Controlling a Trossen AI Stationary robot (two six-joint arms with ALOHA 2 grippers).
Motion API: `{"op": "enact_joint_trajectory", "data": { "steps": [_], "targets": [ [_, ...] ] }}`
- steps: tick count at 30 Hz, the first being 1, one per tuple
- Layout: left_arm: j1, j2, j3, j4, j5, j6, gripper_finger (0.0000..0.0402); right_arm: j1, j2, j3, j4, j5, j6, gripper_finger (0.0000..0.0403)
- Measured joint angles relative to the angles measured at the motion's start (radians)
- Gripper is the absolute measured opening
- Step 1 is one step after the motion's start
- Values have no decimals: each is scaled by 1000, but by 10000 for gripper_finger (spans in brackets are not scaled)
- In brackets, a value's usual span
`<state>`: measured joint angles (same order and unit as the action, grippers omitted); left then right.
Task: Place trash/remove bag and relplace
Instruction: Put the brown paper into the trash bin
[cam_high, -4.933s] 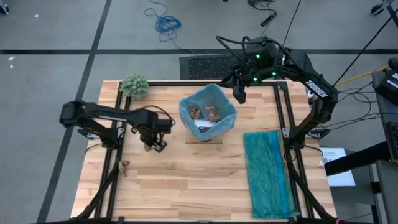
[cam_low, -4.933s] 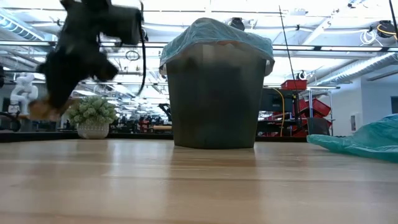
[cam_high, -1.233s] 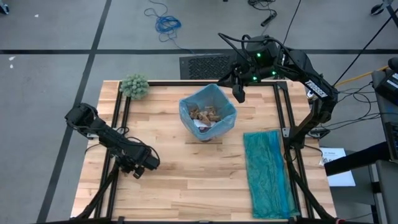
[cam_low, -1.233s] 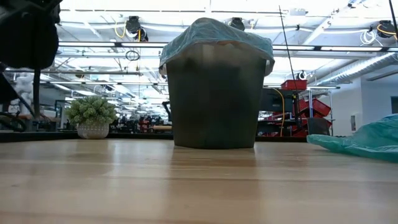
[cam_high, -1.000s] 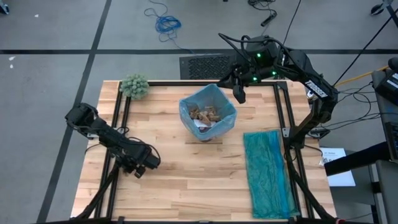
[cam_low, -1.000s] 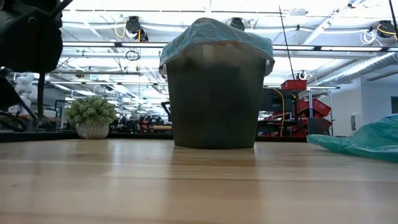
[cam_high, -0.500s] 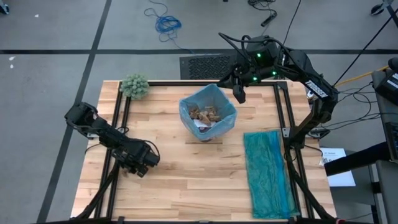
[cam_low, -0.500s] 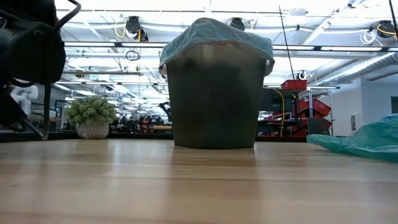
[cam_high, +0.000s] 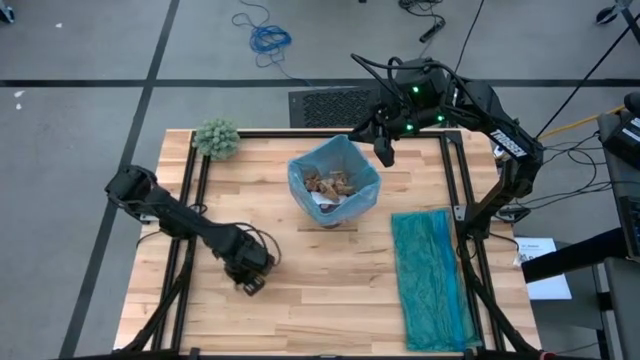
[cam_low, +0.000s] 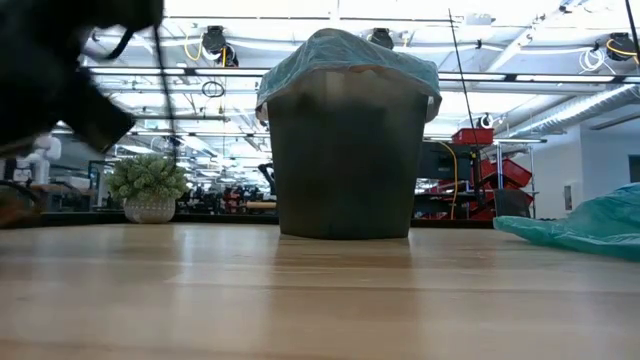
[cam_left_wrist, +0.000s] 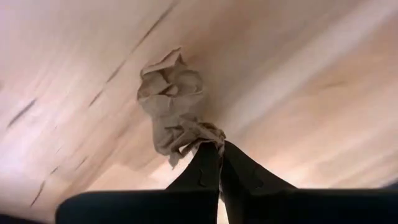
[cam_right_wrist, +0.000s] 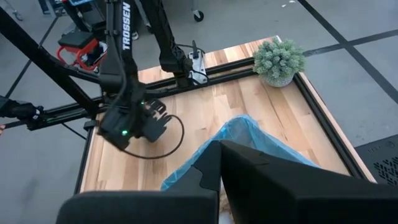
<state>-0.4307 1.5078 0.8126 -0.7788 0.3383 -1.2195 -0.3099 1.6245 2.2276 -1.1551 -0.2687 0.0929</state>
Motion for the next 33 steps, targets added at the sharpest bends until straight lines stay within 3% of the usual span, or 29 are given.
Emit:
{"op": "enact_joint_trajectory", "data": {
  "steps": [5,13,20,25,29,33],
  "targets": [
    [44,-3,168,-141,-139,33,2,0,0,0,0,1,0,0],
    [176,-5,548,-448,-474,187,1,-4,0,0,8,5,-18,0],
    [291,-6,881,-460,-670,403,1,-4,0,0,33,5,-23,0],
    [385,-8,1019,-255,-674,637,0,-4,0,0,56,5,-27,0],
    [487,8,1031,-100,-543,753,0,-12,0,0,131,-10,-42,0],
    [583,76,1030,-93,-445,775,0,-34,0,0,232,-138,-32,0]
  ]
}}
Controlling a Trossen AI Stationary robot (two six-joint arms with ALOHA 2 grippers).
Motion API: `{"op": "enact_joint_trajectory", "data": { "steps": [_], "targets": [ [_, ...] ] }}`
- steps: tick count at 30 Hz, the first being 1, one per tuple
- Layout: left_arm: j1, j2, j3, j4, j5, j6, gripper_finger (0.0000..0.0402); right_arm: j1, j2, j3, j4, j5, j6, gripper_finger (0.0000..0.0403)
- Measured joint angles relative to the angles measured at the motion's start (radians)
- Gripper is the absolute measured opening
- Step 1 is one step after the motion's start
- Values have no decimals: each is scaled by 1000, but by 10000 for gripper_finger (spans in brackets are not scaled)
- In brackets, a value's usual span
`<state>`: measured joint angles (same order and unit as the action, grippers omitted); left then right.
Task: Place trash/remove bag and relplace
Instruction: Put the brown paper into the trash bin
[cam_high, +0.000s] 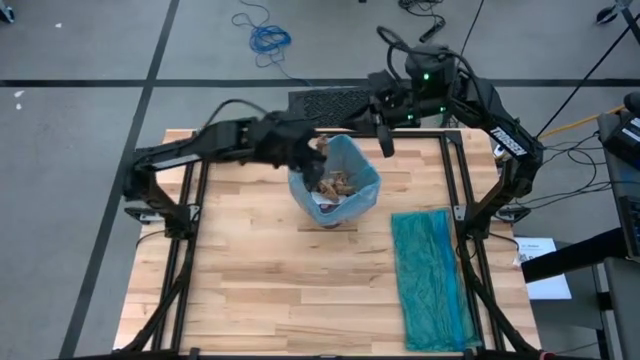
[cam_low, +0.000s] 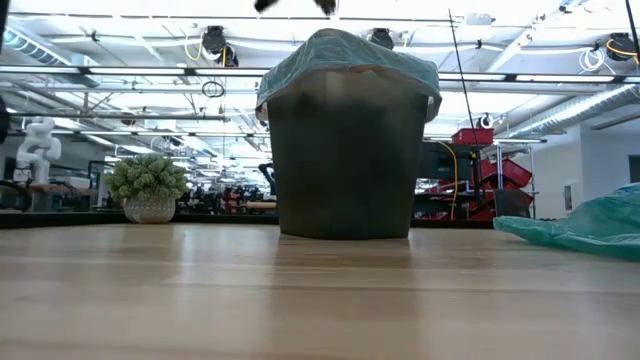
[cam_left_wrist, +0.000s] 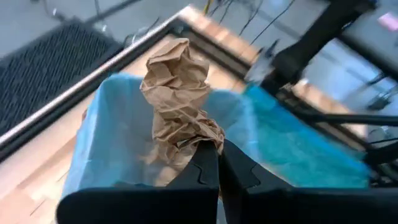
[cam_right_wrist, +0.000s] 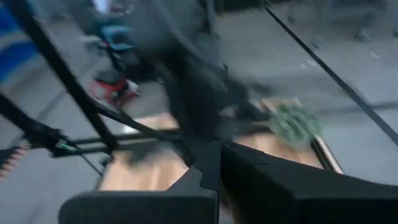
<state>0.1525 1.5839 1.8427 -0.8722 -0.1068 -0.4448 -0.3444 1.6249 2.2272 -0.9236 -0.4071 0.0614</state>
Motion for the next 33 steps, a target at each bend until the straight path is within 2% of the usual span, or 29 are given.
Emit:
{"op": "enact_joint_trajectory", "data": {
  "steps": [2,7,12,16,21,25,33],
  "targets": [
    [41,41,0,1,67,14,0,-15,-1,0,20,-39,21,0],
    [92,148,-1,-4,233,42,0,-50,-8,0,-4,-41,16,0],
    [118,196,-2,-27,290,104,0,-77,-23,0,-10,-39,46,0],
    [183,206,-2,-90,353,143,0,-82,-33,0,24,-26,66,0],
    [230,215,-18,-139,372,214,0,-82,-35,0,62,-7,81,0],
    [238,270,-19,-148,482,250,0,-82,-36,0,76,-4,94,0],
    [193,377,-13,-97,532,251,0,-92,-36,0,56,-9,103,0]
  ]
}}
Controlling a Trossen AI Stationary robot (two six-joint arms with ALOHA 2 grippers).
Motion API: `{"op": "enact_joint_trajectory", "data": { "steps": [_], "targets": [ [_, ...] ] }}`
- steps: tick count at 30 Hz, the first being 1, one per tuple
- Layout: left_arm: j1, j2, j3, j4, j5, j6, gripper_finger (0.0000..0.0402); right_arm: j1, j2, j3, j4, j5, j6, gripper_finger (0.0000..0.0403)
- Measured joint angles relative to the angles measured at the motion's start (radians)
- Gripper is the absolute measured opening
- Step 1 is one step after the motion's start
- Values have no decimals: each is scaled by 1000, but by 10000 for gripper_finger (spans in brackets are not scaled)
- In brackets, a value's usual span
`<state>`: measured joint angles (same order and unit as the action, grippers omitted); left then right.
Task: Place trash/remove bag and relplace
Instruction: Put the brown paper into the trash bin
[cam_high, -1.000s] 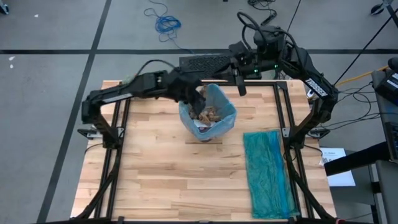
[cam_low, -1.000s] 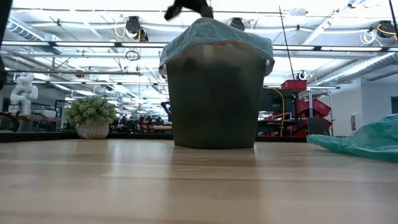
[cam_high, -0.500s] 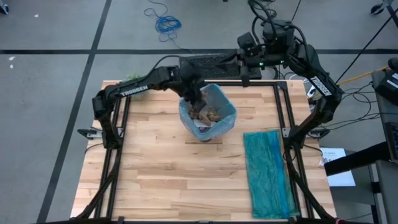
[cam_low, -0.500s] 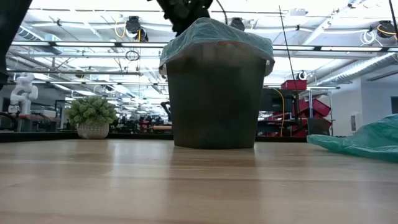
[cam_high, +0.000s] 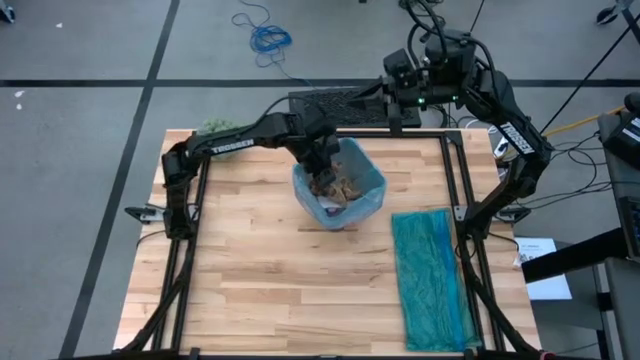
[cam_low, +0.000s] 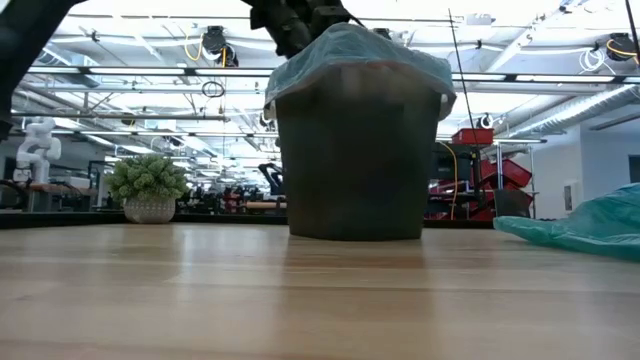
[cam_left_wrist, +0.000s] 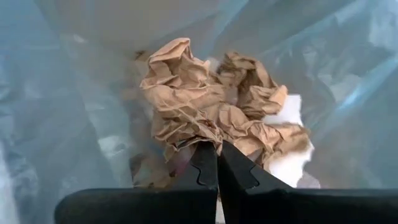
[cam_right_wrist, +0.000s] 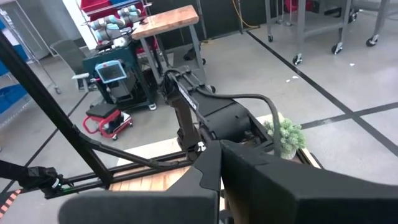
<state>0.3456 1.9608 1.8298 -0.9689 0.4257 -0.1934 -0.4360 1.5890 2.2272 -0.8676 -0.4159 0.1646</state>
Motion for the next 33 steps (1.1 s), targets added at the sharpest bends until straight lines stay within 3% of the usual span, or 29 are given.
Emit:
{"op": "enact_joint_trajectory", "data": {
  "steps": [6,10,17,26,29,33],
  "targets": [
    [-27,8,17,12,-27,-9,2,-2,0,0,-8,-1,4,0],
    [-27,-21,59,6,-121,-5,20,-2,0,0,-5,-1,4,0],
    [-25,-33,171,-62,-128,46,89,-2,0,0,5,-2,0,15],
    [-21,-31,176,-93,-91,52,176,-1,0,0,4,-9,0,75],
    [-8,-36,201,-134,-87,51,173,-1,0,0,0,-14,0,93],
    [26,-90,290,-184,-107,52,132,-1,-6,0,-6,-71,5,109]
  ]
}}
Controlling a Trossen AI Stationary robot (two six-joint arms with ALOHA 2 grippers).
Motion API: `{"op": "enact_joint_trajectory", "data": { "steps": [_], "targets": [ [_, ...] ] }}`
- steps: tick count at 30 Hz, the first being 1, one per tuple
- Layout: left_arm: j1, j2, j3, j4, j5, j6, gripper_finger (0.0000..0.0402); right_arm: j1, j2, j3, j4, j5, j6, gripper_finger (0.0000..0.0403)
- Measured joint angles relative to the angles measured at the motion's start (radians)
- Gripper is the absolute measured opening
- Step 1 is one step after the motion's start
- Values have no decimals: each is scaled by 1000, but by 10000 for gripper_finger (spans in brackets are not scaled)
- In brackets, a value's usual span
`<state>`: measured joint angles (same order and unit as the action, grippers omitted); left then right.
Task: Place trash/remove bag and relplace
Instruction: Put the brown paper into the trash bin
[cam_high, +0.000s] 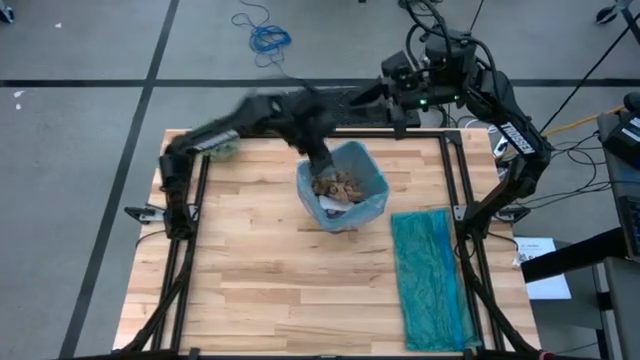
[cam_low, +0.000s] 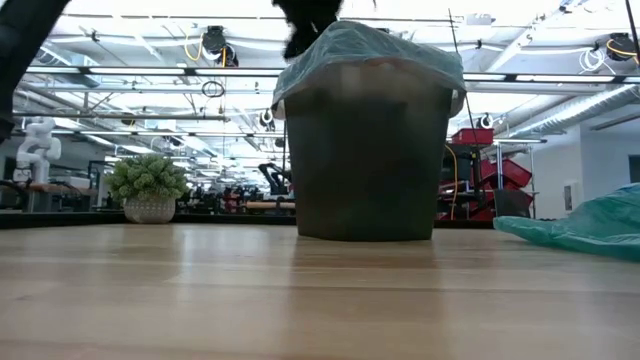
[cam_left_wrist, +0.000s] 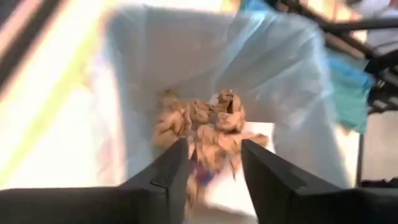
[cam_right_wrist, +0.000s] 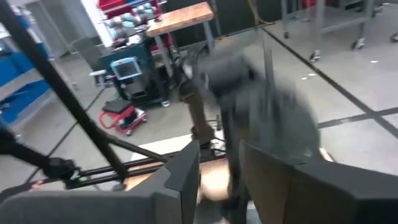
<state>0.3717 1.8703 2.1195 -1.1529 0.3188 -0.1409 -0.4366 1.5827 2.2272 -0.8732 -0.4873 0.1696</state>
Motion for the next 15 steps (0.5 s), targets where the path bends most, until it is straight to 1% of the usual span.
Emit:
{"op": "enact_joint_trajectory", "data": {
  "steps": [3,5,6,12,14,15],
  "targets": [
    [48,-76,75,-15,-40,-6,76,0,-5,0,-3,-12,48,108],
    [77,-134,113,-8,-80,-38,30,0,0,1,-29,-9,86,98],
    [97,-165,126,0,-93,-59,15,0,6,1,-60,-6,87,90],
    [200,-359,142,45,-142,-117,2,63,82,0,-318,156,-34,19],
    [238,-409,142,61,-150,-134,2,89,117,0,-373,192,-51,5],
    [257,-431,142,68,-153,-140,2,103,139,0,-392,211,-52,5]
  ]
}}
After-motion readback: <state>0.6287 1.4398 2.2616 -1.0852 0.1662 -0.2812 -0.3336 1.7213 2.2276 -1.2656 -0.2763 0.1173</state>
